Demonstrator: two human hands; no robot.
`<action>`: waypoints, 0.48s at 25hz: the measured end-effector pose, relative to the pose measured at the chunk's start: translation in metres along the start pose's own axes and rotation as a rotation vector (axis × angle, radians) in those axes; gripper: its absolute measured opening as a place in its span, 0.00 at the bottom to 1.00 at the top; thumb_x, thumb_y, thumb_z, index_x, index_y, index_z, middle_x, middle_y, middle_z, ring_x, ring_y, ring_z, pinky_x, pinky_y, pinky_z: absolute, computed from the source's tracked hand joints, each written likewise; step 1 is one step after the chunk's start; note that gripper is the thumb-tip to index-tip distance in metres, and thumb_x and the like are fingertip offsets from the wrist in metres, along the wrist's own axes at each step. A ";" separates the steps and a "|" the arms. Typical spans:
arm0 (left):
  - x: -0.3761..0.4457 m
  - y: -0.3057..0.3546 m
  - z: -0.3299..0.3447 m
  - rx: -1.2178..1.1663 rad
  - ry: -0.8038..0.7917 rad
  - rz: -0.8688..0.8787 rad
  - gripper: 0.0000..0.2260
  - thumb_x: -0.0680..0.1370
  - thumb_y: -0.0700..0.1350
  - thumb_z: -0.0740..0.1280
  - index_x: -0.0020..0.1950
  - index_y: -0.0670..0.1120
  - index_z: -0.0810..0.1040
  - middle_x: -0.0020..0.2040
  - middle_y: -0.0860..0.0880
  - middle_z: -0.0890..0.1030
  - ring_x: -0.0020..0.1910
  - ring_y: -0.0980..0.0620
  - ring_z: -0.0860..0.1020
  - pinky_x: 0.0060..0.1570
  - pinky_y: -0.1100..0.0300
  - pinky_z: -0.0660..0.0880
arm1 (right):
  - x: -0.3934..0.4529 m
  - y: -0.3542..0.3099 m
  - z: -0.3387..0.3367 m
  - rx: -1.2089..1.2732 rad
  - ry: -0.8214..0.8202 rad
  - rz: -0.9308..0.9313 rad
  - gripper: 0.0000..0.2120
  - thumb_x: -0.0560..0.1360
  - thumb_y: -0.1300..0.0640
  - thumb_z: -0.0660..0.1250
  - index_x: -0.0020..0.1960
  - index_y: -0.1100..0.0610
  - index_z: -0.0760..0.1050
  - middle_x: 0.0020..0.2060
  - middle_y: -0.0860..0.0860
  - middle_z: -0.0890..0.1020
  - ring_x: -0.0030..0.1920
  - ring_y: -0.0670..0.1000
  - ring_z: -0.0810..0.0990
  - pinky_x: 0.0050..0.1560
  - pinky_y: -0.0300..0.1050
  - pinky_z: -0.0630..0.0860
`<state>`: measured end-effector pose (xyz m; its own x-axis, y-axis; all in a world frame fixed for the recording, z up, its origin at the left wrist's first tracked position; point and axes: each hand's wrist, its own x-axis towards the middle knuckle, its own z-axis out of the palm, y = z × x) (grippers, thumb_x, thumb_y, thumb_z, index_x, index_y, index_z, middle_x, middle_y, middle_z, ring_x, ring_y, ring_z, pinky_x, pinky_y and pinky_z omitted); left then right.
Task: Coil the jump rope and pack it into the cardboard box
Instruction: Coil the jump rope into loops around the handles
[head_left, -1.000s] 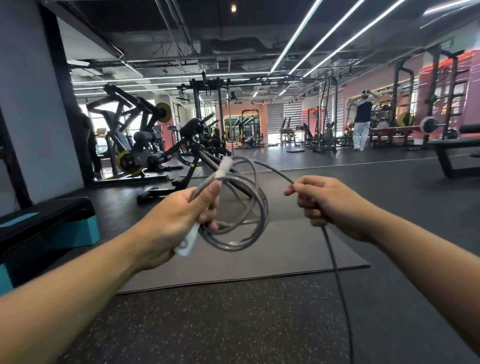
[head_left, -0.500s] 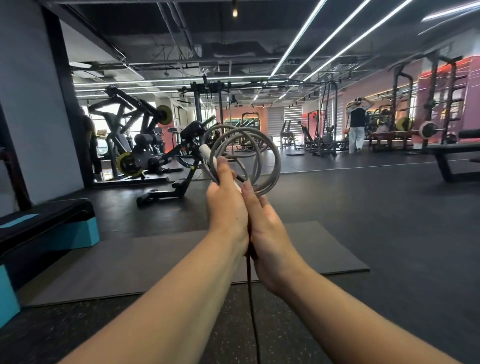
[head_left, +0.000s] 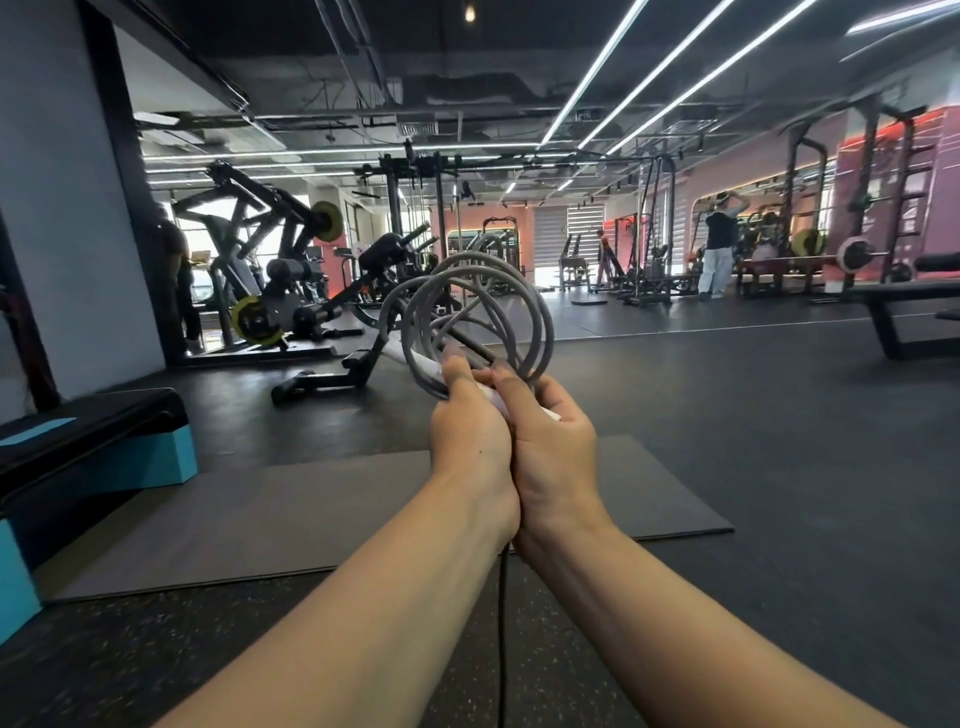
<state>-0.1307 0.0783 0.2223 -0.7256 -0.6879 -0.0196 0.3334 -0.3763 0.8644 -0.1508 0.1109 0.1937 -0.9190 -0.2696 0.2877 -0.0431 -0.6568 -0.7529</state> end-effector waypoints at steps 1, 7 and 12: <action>-0.002 0.001 0.001 -0.010 0.009 -0.030 0.26 0.80 0.63 0.59 0.38 0.44 0.81 0.29 0.47 0.84 0.38 0.45 0.83 0.48 0.53 0.79 | 0.001 0.000 0.000 -0.001 0.009 -0.007 0.04 0.77 0.61 0.73 0.46 0.62 0.83 0.37 0.56 0.88 0.37 0.52 0.85 0.39 0.44 0.82; -0.010 0.005 0.005 -0.081 -0.023 -0.179 0.27 0.83 0.56 0.59 0.29 0.44 0.80 0.28 0.47 0.82 0.33 0.47 0.79 0.34 0.58 0.74 | 0.008 -0.008 -0.005 -0.135 0.040 -0.086 0.07 0.76 0.64 0.73 0.49 0.69 0.82 0.36 0.59 0.89 0.32 0.49 0.84 0.32 0.40 0.81; -0.006 0.007 0.003 0.126 0.143 -0.249 0.29 0.69 0.55 0.71 0.69 0.49 0.73 0.64 0.46 0.79 0.51 0.45 0.78 0.43 0.52 0.77 | 0.023 -0.016 -0.022 -0.369 0.014 -0.176 0.02 0.77 0.63 0.70 0.46 0.62 0.81 0.31 0.51 0.83 0.24 0.40 0.76 0.25 0.34 0.71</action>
<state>-0.1261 0.0817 0.2303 -0.6804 -0.6681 -0.3011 0.0724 -0.4701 0.8796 -0.1797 0.1303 0.1995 -0.8904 -0.1644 0.4245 -0.3352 -0.3943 -0.8557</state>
